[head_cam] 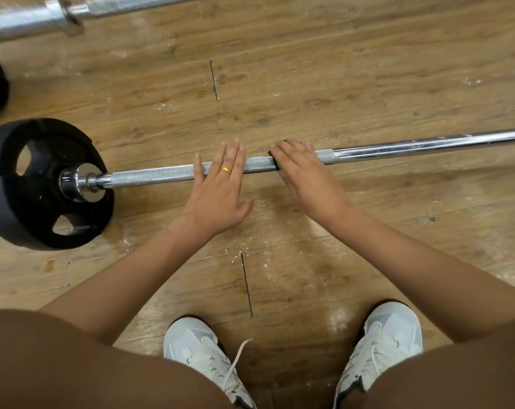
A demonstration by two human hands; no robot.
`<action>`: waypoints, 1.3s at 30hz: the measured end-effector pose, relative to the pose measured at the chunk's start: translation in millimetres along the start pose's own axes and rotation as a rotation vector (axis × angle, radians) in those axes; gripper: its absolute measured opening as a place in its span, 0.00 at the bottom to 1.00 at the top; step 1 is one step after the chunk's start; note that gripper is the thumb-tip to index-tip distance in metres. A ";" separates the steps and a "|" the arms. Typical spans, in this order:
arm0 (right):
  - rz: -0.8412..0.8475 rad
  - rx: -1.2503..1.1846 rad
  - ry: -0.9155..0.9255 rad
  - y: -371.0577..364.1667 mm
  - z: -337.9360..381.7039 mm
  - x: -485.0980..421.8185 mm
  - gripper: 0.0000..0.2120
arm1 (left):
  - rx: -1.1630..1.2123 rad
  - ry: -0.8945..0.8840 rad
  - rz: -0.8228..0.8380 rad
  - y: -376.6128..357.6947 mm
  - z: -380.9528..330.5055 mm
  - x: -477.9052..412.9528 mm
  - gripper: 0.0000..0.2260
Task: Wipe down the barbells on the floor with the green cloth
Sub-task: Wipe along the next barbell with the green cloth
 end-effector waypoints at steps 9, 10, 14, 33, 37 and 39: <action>-0.054 -0.003 -0.122 6.0 -35.7 -0.4 0.24 | 0.008 -0.058 -0.009 5.4 14.7 -13.2 0.43; -0.056 -0.019 -0.139 7.3 -38.7 0.0 0.24 | 0.007 -0.058 -0.009 5.6 15.9 -14.3 0.43; -0.050 -0.005 -0.150 2.7 -22.2 -7.8 0.24 | -0.026 -0.041 -0.013 4.0 14.4 -18.2 0.44; -0.025 -0.044 -0.145 7.7 -41.4 -0.7 0.23 | -0.152 -0.139 0.110 7.1 18.3 -15.9 0.45; -0.020 -0.022 -0.147 6.5 -42.6 -1.1 0.23 | -0.230 -0.229 0.180 14.3 18.9 -18.4 0.44; -0.023 0.038 -0.139 9.3 -43.7 0.5 0.25 | -0.258 -0.278 0.190 18.5 12.1 -19.9 0.44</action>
Point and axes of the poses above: each hand's wrist, its own x-axis away from the middle knuckle, its own y-axis out of the back of the hand, z = x × y, the point moved 7 cm from there along -x, towards the middle knuckle, and after that the axes turned 6 degrees about z, right-handed, at the moved point
